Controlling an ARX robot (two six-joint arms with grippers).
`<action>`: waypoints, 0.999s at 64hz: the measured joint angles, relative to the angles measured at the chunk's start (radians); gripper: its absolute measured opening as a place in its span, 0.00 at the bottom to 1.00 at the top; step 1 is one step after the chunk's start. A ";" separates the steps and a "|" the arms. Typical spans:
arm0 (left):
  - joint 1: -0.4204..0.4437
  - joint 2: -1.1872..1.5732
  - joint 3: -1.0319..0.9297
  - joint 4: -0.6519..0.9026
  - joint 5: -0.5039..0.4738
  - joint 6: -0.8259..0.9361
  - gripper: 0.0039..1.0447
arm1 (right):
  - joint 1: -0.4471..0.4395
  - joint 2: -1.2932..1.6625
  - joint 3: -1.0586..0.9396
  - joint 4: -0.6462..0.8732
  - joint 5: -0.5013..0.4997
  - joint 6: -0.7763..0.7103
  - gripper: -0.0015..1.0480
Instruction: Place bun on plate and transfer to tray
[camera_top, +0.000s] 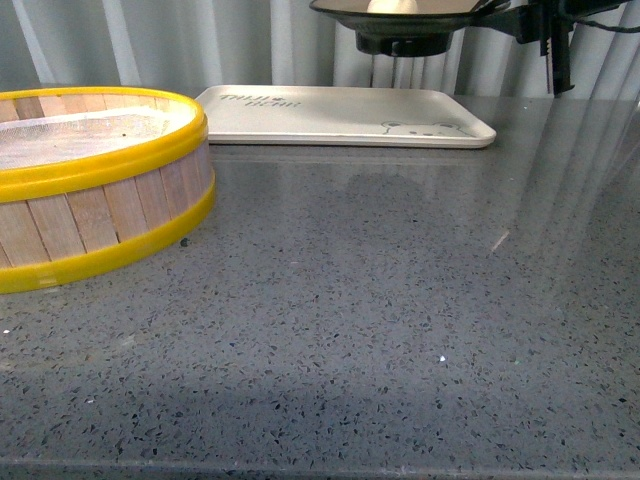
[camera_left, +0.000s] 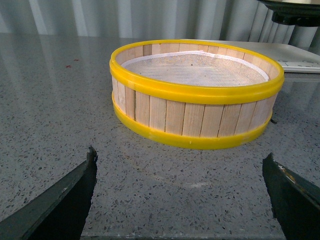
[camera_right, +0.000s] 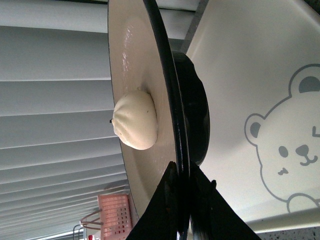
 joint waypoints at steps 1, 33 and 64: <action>0.000 0.000 0.000 0.000 0.000 0.000 0.94 | 0.002 0.007 0.004 -0.001 0.000 -0.001 0.02; 0.000 0.000 0.000 0.000 0.000 0.000 0.94 | 0.027 -0.019 -0.215 0.107 0.025 0.000 0.02; 0.000 0.000 0.000 0.000 0.000 0.000 0.94 | 0.018 -0.086 -0.307 0.175 0.033 0.014 0.02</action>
